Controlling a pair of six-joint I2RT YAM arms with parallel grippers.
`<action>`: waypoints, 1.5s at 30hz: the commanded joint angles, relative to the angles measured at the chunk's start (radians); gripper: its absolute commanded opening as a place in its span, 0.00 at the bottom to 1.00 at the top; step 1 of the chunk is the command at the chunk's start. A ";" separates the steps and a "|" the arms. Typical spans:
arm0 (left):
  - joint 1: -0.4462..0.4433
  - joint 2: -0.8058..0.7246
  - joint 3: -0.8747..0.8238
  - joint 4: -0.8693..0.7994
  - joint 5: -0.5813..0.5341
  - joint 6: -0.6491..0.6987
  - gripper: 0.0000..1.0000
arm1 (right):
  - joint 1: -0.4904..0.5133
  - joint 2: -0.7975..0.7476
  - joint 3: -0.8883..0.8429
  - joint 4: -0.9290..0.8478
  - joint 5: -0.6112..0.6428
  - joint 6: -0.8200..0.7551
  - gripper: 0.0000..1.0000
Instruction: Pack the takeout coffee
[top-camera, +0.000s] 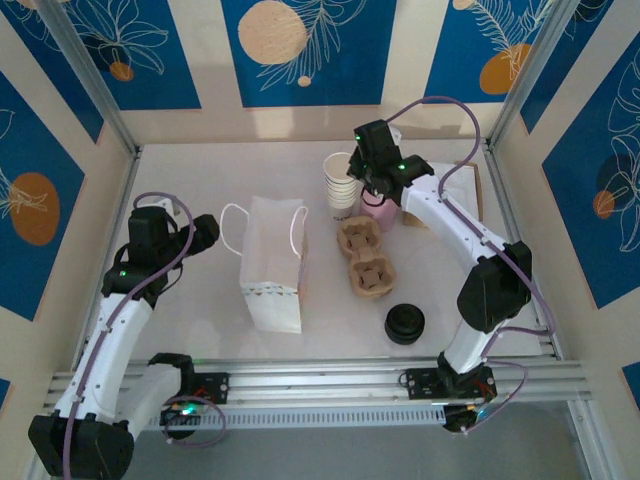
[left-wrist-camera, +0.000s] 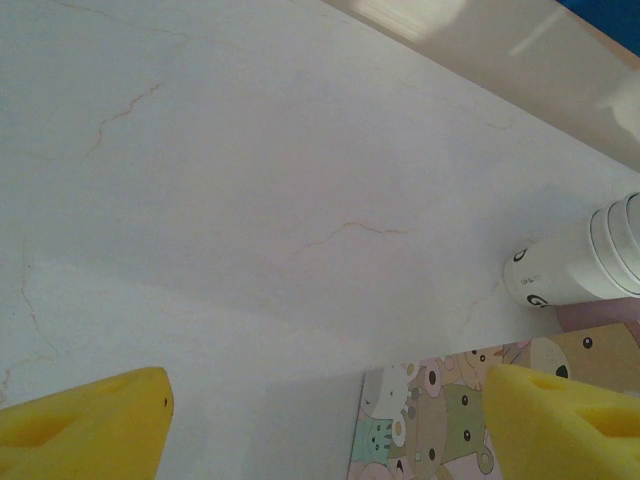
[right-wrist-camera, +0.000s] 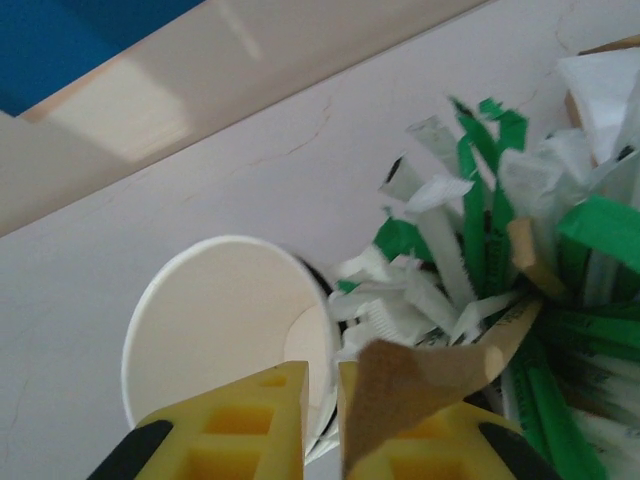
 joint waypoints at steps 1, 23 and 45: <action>0.014 -0.007 -0.008 0.018 0.001 0.002 0.81 | 0.052 -0.055 0.016 -0.007 -0.018 -0.016 0.18; 0.014 -0.008 -0.015 0.025 0.004 0.001 0.81 | 0.026 -0.024 -0.070 0.010 -0.033 0.108 0.33; 0.014 -0.007 -0.017 0.026 0.001 0.003 0.82 | -0.002 0.001 -0.057 0.042 -0.051 0.094 0.35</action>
